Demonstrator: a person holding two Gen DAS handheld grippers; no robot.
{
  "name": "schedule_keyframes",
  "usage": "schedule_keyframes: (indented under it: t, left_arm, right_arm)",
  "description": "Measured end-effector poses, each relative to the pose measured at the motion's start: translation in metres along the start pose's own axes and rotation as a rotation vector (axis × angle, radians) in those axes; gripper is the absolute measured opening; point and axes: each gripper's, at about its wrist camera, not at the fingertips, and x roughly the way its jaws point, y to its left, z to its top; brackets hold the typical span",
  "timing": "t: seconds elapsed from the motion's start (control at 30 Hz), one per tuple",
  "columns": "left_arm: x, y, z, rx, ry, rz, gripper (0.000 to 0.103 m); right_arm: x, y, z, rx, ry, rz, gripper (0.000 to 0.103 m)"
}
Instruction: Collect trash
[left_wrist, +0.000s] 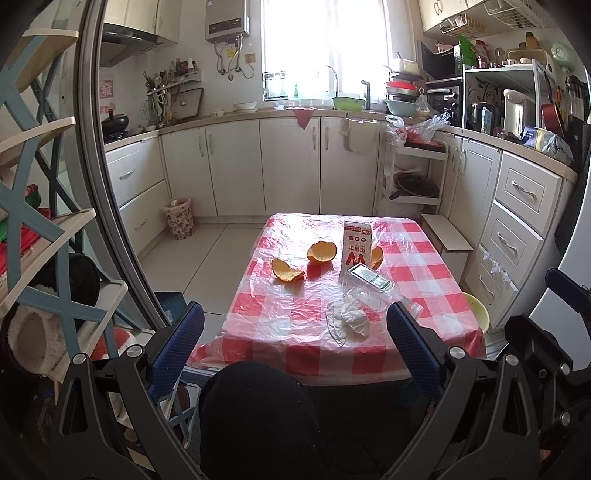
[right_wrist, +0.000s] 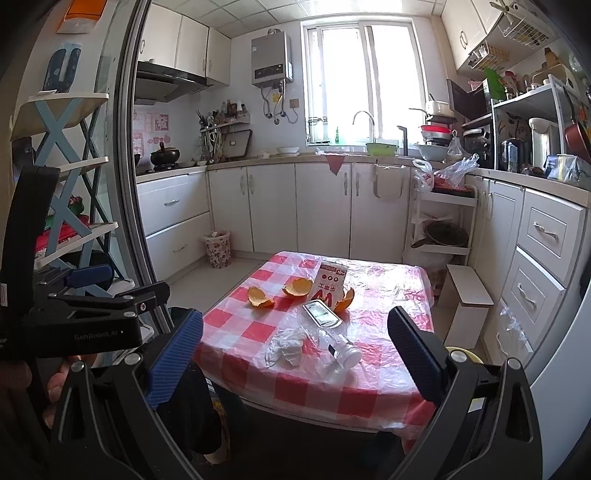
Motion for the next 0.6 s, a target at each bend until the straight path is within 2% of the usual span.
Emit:
schedule_keyframes:
  t: [0.6]
  left_arm:
    - [0.005, 0.006, -0.001, -0.010, 0.013, 0.019, 0.095]
  right_arm:
    - [0.009, 0.006, -0.003, -0.018, 0.029, 0.015, 0.096]
